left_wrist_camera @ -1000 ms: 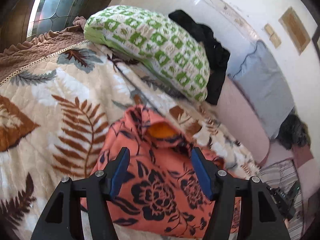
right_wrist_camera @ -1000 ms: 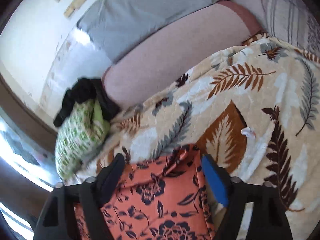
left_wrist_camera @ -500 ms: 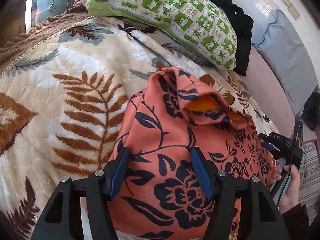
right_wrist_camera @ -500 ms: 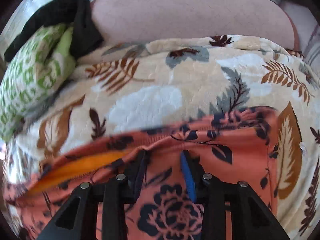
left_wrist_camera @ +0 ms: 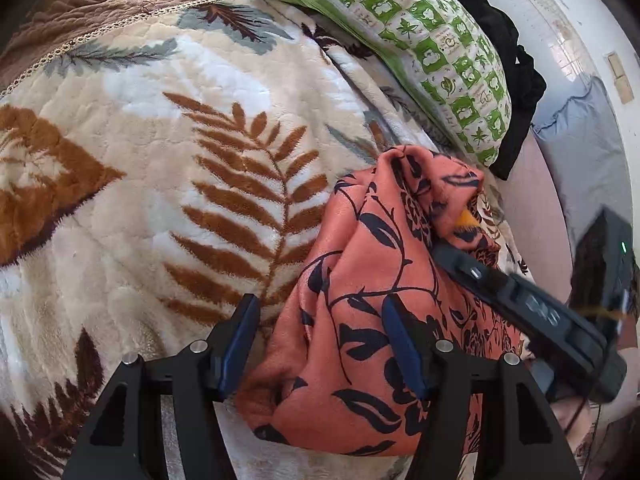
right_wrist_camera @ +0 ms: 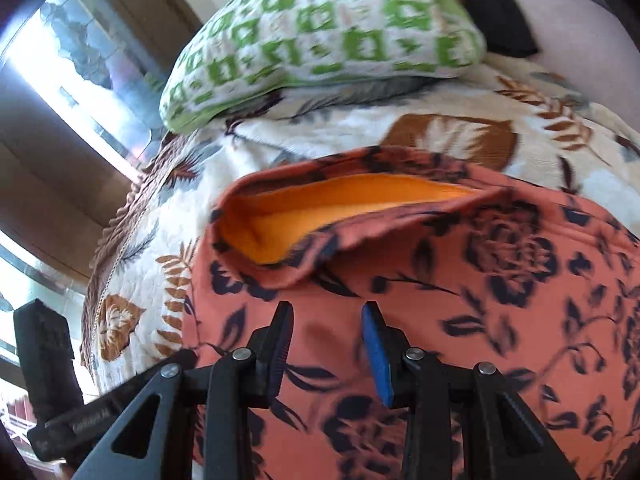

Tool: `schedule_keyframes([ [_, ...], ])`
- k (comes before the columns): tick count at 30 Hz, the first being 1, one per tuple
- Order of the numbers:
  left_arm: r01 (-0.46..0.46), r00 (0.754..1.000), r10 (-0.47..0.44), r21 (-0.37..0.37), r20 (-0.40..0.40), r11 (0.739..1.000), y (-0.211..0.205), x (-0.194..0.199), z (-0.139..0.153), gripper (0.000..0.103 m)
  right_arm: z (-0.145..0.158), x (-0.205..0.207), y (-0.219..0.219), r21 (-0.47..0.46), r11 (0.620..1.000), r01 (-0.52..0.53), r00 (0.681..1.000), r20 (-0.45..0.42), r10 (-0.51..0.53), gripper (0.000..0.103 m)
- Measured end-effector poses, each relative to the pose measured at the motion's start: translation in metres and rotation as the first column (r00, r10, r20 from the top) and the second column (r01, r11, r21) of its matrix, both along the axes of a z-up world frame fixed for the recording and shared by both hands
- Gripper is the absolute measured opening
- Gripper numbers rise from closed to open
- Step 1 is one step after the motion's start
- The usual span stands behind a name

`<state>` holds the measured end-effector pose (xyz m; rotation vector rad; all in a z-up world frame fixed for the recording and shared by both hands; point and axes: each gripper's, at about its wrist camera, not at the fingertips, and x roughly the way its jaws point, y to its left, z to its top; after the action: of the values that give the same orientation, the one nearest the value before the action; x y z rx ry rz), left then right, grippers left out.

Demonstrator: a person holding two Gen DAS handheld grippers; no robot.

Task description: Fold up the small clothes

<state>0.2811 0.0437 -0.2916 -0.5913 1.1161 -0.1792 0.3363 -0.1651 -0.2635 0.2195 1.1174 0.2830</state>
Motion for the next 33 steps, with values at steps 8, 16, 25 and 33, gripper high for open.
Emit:
schedule_keyframes([
  [8,0.042,0.999,-0.043,0.062,0.015,0.997,-0.006,0.005,-0.003,0.064,-0.026,0.108,0.019,0.020,0.977,0.214,0.976,0.036,-0.215,0.040],
  [16,0.064,0.968,-0.121,0.251,0.218,0.966,-0.037,-0.006,0.046,0.064,0.013,0.048,-0.059,0.032,0.958,0.284,0.951,0.119,-0.286,0.040],
  [25,0.230,0.958,-0.283,0.494,0.034,0.839,-0.094,-0.006,0.009,0.095,0.018,-0.116,-0.161,-0.075,0.921,0.382,0.922,0.095,-0.375,0.040],
  [33,0.239,0.947,-0.314,0.516,0.062,0.822,-0.079,-0.032,-0.002,0.097,-0.024,-0.201,-0.195,-0.017,0.918,0.397,0.918,0.031,-0.396,0.037],
])
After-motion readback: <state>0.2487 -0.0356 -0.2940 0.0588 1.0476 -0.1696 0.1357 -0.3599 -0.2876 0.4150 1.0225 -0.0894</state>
